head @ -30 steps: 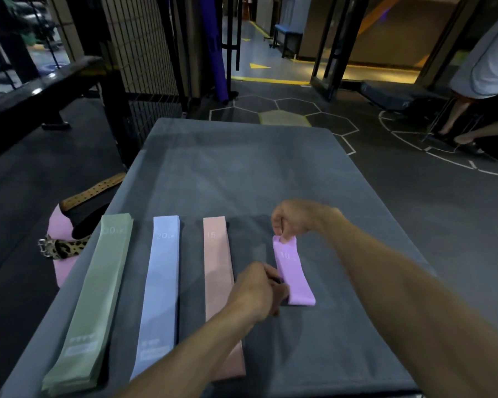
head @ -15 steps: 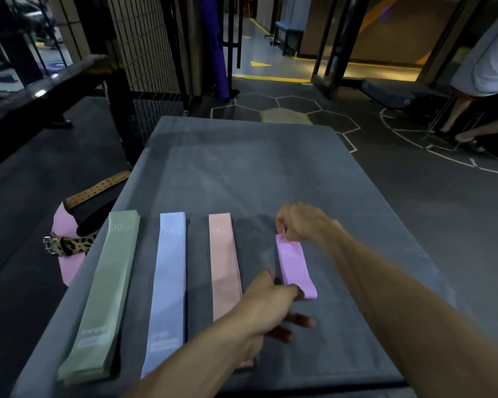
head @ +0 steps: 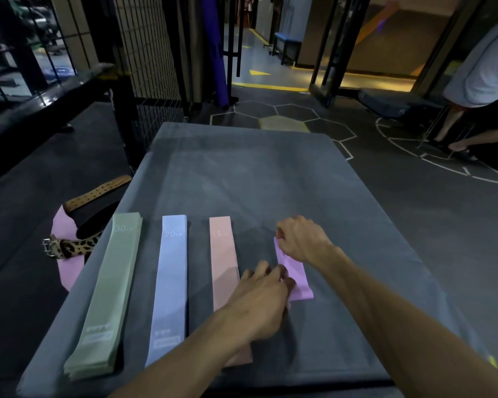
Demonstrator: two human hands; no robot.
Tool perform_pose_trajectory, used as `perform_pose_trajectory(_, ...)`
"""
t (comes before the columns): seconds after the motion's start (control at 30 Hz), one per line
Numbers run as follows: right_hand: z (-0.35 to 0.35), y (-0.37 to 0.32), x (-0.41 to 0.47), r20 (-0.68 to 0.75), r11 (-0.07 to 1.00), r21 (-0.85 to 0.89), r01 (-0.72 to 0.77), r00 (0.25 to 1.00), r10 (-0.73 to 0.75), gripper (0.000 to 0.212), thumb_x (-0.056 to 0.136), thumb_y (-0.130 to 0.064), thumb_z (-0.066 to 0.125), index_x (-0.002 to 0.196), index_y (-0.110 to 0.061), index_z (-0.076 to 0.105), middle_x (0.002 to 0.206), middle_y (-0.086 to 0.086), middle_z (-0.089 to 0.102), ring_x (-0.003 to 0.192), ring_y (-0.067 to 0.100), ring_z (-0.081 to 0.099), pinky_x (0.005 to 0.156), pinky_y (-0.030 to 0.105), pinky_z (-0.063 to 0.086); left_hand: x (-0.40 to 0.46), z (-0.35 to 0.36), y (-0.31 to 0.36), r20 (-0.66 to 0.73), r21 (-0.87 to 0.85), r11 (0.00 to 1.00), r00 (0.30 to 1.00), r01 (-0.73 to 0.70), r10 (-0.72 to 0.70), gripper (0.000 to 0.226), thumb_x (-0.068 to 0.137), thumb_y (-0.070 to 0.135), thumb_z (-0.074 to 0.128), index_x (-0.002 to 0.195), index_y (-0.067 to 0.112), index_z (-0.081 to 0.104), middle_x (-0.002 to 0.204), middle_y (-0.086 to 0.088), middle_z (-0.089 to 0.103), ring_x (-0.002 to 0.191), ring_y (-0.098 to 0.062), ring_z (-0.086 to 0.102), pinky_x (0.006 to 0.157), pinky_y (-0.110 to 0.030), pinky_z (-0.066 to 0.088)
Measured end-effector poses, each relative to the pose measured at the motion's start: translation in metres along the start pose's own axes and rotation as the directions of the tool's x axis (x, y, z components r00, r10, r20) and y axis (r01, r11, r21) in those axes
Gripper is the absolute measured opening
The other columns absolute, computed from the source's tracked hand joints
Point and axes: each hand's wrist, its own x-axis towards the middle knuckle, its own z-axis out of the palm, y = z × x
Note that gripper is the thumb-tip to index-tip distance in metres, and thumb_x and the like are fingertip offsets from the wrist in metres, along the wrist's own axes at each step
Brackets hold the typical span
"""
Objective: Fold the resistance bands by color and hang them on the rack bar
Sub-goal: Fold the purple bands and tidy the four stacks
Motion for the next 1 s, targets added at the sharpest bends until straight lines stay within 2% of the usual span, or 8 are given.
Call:
perform_pose_trajectory(0.1, -0.007, 0.002, -0.002, 0.019, 1.000, 0.006, 0.023, 1.000, -0.023, 0.021, 0.088, -0.022, 0.056, 0.107, -0.022, 0.066, 0.116, 0.008, 0.066, 0.103, 0.034, 0.064, 0.085, 0.038, 0.052, -0.004, -0.008, -0.001, 0.020, -0.035, 0.999, 1.000, 0.006, -0.005, 0.030, 0.100, 0.023, 0.050, 0.129, 0.018, 0.051, 0.131, -0.004, 0.046, 0.113, -0.027, 0.041, 0.091, -0.040, 0.035)
perform_pose_trajectory(0.23, -0.015, 0.004, -0.005, 0.010, 0.999, 0.046, 0.022, 1.000, -0.023, 0.023, 0.083, -0.022, 0.060, 0.104, -0.026, 0.068, 0.114, 0.006, 0.068, 0.102, 0.033, 0.064, 0.081, 0.033, 0.049, -0.008, -0.020, -0.010, -0.051, -0.098, 0.995, 0.999, -0.013, 0.008, 0.036, 0.093, 0.015, 0.052, 0.129, 0.017, 0.054, 0.126, -0.003, 0.049, 0.110, -0.027, 0.047, 0.091, -0.040, 0.041)
perform_pose_trajectory(0.37, -0.021, 0.006, -0.009, 0.046, 0.999, 0.053, 0.008, 0.999, -0.011, 0.023, 0.082, -0.017, 0.061, 0.102, -0.024, 0.069, 0.113, 0.005, 0.068, 0.101, 0.032, 0.065, 0.082, 0.033, 0.050, -0.013, -0.028, -0.032, -0.085, -0.031, 0.999, 0.996, 0.028, -0.031, 0.023, 0.094, 0.017, 0.047, 0.114, 0.017, 0.057, 0.121, -0.003, 0.051, 0.108, -0.028, 0.049, 0.084, -0.039, 0.038)
perform_pose_trajectory(0.57, -0.033, 0.003, -0.003, 0.078, 0.999, 0.031, -0.037, 0.996, 0.035, 0.006, 0.075, -0.020, 0.065, 0.079, -0.025, 0.062, 0.098, 0.000, 0.070, 0.089, 0.026, 0.066, 0.077, 0.032, 0.051, -0.026, -0.039, -0.063, -0.025, 0.011, 0.993, 0.993, 0.117, -0.116, 0.022, 0.097, 0.020, 0.048, 0.114, 0.014, 0.062, 0.118, -0.006, 0.054, 0.108, -0.031, 0.054, 0.090, -0.043, 0.046)
perform_pose_trajectory(0.7, -0.043, -0.017, 0.018, 0.068, 0.997, 0.061, -0.047, 0.997, 0.043, 0.007, 0.072, -0.020, 0.066, 0.078, -0.023, 0.064, 0.094, 0.000, 0.072, 0.089, 0.027, 0.068, 0.078, 0.033, 0.055, -0.033, -0.037, -0.068, -0.003, 0.055, 0.988, 0.989, 0.145, -0.145, 0.028, 0.096, 0.011, 0.051, 0.121, 0.010, 0.063, 0.120, -0.010, 0.056, 0.109, -0.033, 0.055, 0.091, -0.042, 0.045)
perform_pose_trajectory(0.77, -0.042, -0.038, 0.033, 0.036, 0.998, 0.065, 0.013, 0.999, -0.016, 0.008, 0.074, -0.022, 0.065, 0.082, -0.023, 0.066, 0.097, 0.003, 0.072, 0.092, 0.030, 0.067, 0.078, 0.033, 0.055, -0.035, -0.035, -0.071, 0.004, 0.065, 0.988, 0.990, 0.142, -0.143, 0.029, 0.094, 0.010, 0.052, 0.120, 0.010, 0.065, 0.119, -0.010, 0.057, 0.108, -0.033, 0.055, 0.088, -0.040, 0.042)
perform_pose_trajectory(0.87, -0.033, -0.072, 0.058, 0.043, 0.982, 0.111, 0.150, 0.987, -0.156, 0.018, 0.083, -0.025, 0.063, 0.100, -0.022, 0.068, 0.113, 0.009, 0.070, 0.105, 0.033, 0.063, 0.086, 0.036, 0.052, -0.036, -0.036, -0.079, 0.044, 0.073, 0.988, 0.989, 0.134, -0.138, 0.031, 0.091, 0.005, 0.054, 0.119, 0.012, 0.066, 0.119, -0.008, 0.058, 0.108, -0.032, 0.056, 0.083, -0.039, 0.040)
perform_pose_trajectory(1.0, -0.024, -0.103, 0.088, 0.148, 0.959, 0.134, 0.248, 0.952, -0.267, 0.036, 0.090, -0.017, 0.060, 0.126, -0.016, 0.063, 0.130, 0.007, 0.064, 0.121, 0.029, 0.058, 0.101, 0.036, 0.047, -0.037, -0.043, -0.085, 0.098, 0.043, 0.990, 0.986, 0.133, -0.137, 0.035, 0.095, 0.008, 0.054, 0.128, 0.014, 0.062, 0.128, -0.008, 0.057, 0.114, -0.031, 0.055, 0.096, -0.043, 0.044)
